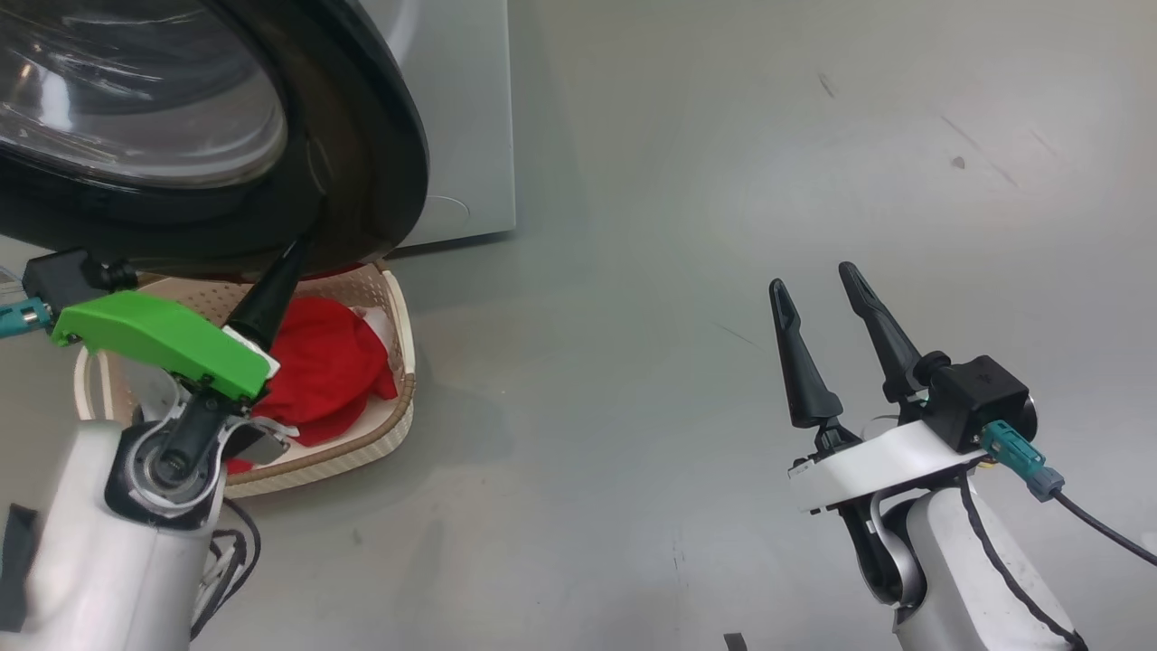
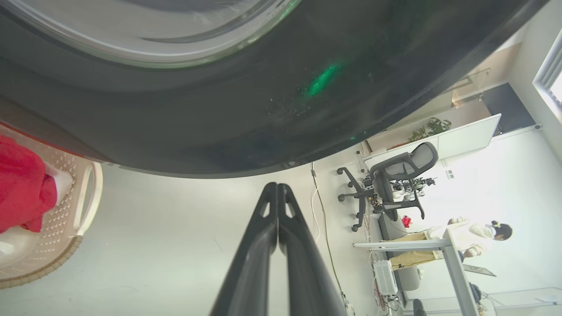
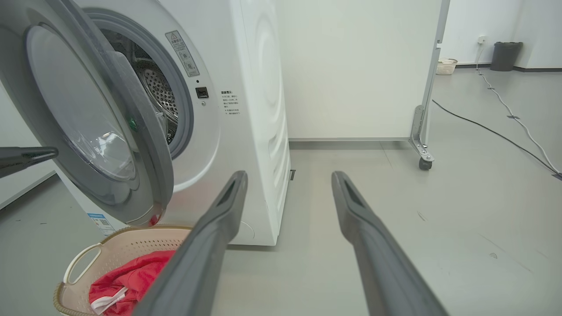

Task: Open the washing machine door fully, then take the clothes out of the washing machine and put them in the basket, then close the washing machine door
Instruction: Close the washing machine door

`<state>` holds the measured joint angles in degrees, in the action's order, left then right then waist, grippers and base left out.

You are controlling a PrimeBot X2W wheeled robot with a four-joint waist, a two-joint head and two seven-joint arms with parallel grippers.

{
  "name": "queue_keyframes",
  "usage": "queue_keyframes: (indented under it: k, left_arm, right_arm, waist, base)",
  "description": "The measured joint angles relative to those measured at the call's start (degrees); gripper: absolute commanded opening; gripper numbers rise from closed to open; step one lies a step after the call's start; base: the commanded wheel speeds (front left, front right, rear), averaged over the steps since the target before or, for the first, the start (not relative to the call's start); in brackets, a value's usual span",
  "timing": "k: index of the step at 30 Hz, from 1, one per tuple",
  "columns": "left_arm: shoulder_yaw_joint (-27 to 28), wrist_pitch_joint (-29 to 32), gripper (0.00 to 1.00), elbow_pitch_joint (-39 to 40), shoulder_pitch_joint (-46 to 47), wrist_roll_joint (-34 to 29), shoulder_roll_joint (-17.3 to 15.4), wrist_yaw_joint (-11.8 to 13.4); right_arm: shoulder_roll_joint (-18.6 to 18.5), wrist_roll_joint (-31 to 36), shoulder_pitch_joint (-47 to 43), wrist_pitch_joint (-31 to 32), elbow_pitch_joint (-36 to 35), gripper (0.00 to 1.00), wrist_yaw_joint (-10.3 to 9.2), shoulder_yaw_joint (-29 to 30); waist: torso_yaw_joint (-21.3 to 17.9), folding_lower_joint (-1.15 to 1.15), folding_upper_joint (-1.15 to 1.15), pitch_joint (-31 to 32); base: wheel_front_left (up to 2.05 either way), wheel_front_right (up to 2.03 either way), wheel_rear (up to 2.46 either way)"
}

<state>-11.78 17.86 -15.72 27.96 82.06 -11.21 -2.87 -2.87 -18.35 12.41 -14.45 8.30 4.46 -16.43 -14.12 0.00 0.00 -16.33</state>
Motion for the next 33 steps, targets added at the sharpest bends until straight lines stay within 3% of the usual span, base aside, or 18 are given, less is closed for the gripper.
queue_keyframes:
  k: [3, 8, 17, 24, 33]
  left_arm:
    - [-3.1, -2.8, 0.00, 0.0, -1.2, -7.8, -2.3, -2.5]
    - [-5.9, -11.4, 0.00, -0.2, -3.4, -23.1, -7.4, -3.0]
    - [-8.0, -24.7, 0.00, 0.6, -6.9, -36.2, -8.0, -1.4]
    - [-7.8, -32.2, 0.00, 0.4, -12.2, -39.9, -7.9, 2.2]
    - [-7.3, -32.6, 0.00, 0.7, -17.5, -43.0, -6.0, 6.2]
  right_arm:
    - [-0.2, 0.4, -0.1, 0.0, 0.0, 1.00, 0.04, 0.4]
    - [-0.6, 0.8, -0.7, 0.0, -0.5, 1.00, 0.53, 0.8]
    - [-0.6, 1.2, -2.3, 0.0, -1.5, 1.00, 0.79, 1.7]
    - [-0.6, 1.7, -4.2, 0.0, -1.4, 1.00, 1.02, 1.5]
    - [-0.6, 1.8, -6.7, 0.0, -1.2, 1.00, 1.43, 1.3]
  waist:
    - [1.4, 0.00, 0.00, 1.3]
    - [4.0, 0.00, 0.00, 3.5]
    - [8.4, 0.00, 0.00, 7.2]
    - [10.8, 0.00, 0.00, 10.2]
    - [12.9, 0.00, 0.00, 13.1]
  base:
    - [0.00, 0.00, 0.00]
    - [0.00, 0.00, 0.00]
    - [0.00, 0.00, 0.00]
    - [0.00, 0.00, 0.00]
    - [0.00, 0.00, 0.00]
